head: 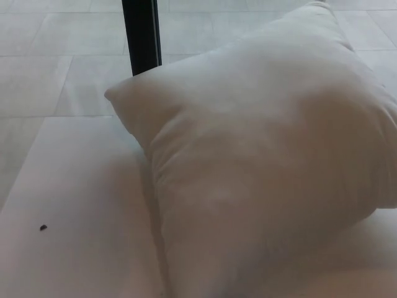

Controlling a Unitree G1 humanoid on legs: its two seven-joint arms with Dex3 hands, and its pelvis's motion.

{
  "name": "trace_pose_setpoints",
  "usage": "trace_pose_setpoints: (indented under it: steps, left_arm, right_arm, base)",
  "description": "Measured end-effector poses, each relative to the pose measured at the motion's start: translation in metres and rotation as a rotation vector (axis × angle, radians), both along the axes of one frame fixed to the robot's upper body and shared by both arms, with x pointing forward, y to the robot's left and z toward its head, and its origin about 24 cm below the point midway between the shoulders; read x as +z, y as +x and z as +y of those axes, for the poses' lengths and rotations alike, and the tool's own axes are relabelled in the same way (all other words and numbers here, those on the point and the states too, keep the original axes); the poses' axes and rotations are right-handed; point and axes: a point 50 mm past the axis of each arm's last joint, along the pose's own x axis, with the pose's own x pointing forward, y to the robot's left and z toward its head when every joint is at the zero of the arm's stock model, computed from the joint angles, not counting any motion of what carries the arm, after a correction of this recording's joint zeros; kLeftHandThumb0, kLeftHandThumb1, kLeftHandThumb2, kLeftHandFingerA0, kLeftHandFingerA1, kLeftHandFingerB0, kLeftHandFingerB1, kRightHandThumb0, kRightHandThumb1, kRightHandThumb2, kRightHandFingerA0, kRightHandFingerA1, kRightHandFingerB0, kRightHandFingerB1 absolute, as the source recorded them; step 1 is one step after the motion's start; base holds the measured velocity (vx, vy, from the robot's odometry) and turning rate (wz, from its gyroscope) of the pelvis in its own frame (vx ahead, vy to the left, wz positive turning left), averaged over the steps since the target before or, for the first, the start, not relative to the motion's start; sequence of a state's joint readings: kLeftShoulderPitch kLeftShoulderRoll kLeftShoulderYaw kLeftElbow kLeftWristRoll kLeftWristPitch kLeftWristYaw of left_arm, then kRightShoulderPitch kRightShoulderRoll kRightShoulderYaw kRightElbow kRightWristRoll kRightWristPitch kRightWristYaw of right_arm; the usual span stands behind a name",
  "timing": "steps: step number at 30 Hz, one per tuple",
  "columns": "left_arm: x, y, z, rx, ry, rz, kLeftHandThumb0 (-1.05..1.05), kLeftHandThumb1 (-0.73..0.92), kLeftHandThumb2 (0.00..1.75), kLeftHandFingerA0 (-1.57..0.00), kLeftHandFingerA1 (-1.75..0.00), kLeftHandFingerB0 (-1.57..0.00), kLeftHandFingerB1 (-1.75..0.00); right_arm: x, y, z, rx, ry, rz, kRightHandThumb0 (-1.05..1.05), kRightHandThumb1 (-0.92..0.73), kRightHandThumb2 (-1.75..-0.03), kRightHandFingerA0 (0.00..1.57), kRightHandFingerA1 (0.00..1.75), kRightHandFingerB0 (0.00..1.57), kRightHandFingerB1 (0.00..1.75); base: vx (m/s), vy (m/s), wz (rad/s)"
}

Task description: The robot uses its left hand to press on the left side of the pillow kept in the middle of the desk and uses its right hand to lift up and the right side of the pillow and turn it over

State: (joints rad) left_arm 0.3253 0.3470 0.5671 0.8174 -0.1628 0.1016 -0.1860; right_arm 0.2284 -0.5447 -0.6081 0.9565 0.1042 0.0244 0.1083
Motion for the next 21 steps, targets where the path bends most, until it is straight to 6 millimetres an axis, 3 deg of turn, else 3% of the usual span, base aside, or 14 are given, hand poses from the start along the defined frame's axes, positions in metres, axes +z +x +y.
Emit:
trace_pose_setpoints:
  steps: [3, 4, 5, 6, 7, 8, 10, 11, 12, 14, 16, 17, 19, 21]
  left_arm:
    - [0.008, -0.001, 0.009, 0.066, -0.004, -0.077, -0.77, 0.44, 0.54, -0.39, -0.69, -0.15, -0.66]
    - [0.010, -0.001, 0.011, 0.082, -0.007, -0.094, -0.80, 0.40, 0.84, -0.31, -0.70, -0.11, -0.64]
    - [0.013, 0.002, 0.014, 0.093, -0.008, -0.126, -0.82, 0.53, 0.57, -0.40, -0.79, -0.07, -0.73]
    - [0.017, 0.005, 0.016, 0.101, -0.006, -0.151, -0.82, 0.53, 0.57, -0.40, -0.79, -0.07, -0.73]
    - [0.021, 0.012, 0.018, 0.108, -0.004, -0.192, -0.84, 0.53, 0.57, -0.22, -0.66, -0.13, -0.68]
    - [0.028, 0.024, 0.022, 0.107, 0.003, -0.247, -0.82, 0.53, 0.57, -0.24, -0.69, -0.18, -0.64]
    - [0.043, 0.047, 0.027, 0.093, 0.018, -0.346, -0.82, 0.53, 0.57, -0.24, -0.69, -0.18, -0.64]
    - [0.050, 0.056, 0.029, 0.084, 0.025, -0.385, -0.87, 0.51, 0.56, -0.27, -0.69, -0.20, -0.64]
    - [0.060, 0.069, 0.031, 0.071, 0.033, -0.438, -0.84, 0.53, 0.57, -0.33, -0.59, -0.27, -0.51]
    - [0.078, 0.093, 0.032, 0.036, 0.049, -0.525, -0.83, 0.56, 0.57, -0.41, -0.60, -0.24, -0.49]
    - [0.097, 0.120, 0.029, -0.005, 0.053, -0.621, -0.78, 0.58, 0.58, -0.44, -0.56, -0.28, -0.42]
    - [0.105, 0.131, 0.027, -0.022, 0.053, -0.662, -0.73, 0.52, 0.89, -0.27, -0.54, -0.06, -0.40]
    - [0.120, 0.148, 0.022, -0.058, 0.054, -0.724, -0.78, 0.52, 0.90, -0.25, -0.54, -0.05, -0.34]
    - [0.138, 0.169, 0.013, -0.111, 0.055, -0.791, -0.75, 0.51, 0.90, -0.25, -0.55, -0.05, -0.37]
  right_arm:
    - [0.014, -0.001, -0.012, -0.074, -0.012, -0.104, -0.84, -0.57, -0.58, 0.28, 0.66, 0.27, 0.54]
    - [0.016, -0.002, -0.014, -0.091, -0.012, -0.130, -0.96, -0.69, -0.61, 0.28, 0.59, 0.09, 0.53]
    - [0.021, 0.002, -0.017, -0.107, -0.013, -0.171, -1.05, -0.64, -1.03, 0.30, 0.61, 0.05, 0.45]
    - [0.025, 0.005, -0.019, -0.121, -0.016, -0.204, -1.05, -0.64, -1.03, 0.30, 0.61, 0.05, 0.45]
    - [0.033, 0.014, -0.024, -0.131, -0.023, -0.256, -1.04, -0.65, -1.05, 0.27, 0.59, 0.03, 0.41]
    - [0.044, 0.026, -0.029, -0.134, -0.036, -0.321, -1.03, -0.62, -0.83, 0.35, 0.58, 0.19, 0.53]
    - [0.066, 0.050, -0.036, -0.118, -0.058, -0.430, -1.03, -0.62, -0.83, 0.35, 0.58, 0.19, 0.53]
    - [0.075, 0.059, -0.039, -0.109, -0.066, -0.475, -0.99, -0.77, -0.63, 0.41, 0.57, 0.27, 0.50]
    - [0.089, 0.072, -0.042, -0.094, -0.077, -0.533, -0.98, -0.59, -1.05, 0.49, 0.74, 0.33, 0.63]
    - [0.115, 0.095, -0.044, -0.060, -0.101, -0.635, -1.04, -0.61, -1.10, 0.63, 0.79, 0.32, 0.64]
    - [0.140, 0.120, -0.042, -0.013, -0.113, -0.742, -1.02, -0.58, -1.05, 0.63, 0.78, 0.40, 0.69]
    - [0.149, 0.129, -0.040, 0.007, -0.116, -0.781, -1.05, -0.74, -0.69, 0.77, 0.72, 0.56, 0.71]
    - [0.164, 0.144, -0.035, 0.045, -0.119, -0.839, -1.05, -0.71, -0.64, 0.77, 0.70, 0.59, 0.70]
    - [0.183, 0.162, -0.027, 0.101, -0.128, -0.901, -1.05, -0.76, -0.64, 0.51, 0.60, 0.40, 0.55]
  base:
    - [0.00, 0.000, 0.00]
    - [0.00, 0.000, 0.00]
    - [0.00, 0.000, 0.00]
    - [0.00, 0.000, 0.00]
    - [0.00, 0.000, 0.00]
    - [0.00, 0.000, 0.00]
    - [0.00, 0.000, 0.00]
    - [0.00, 0.000, 0.00]
    - [0.00, 0.000, 0.00]
    - [0.00, 0.000, 0.00]
    - [0.00, 0.000, 0.00]
    - [0.00, 0.000, 0.00]
    - [0.00, 0.000, 0.00]
    - [0.00, 0.000, 0.00]
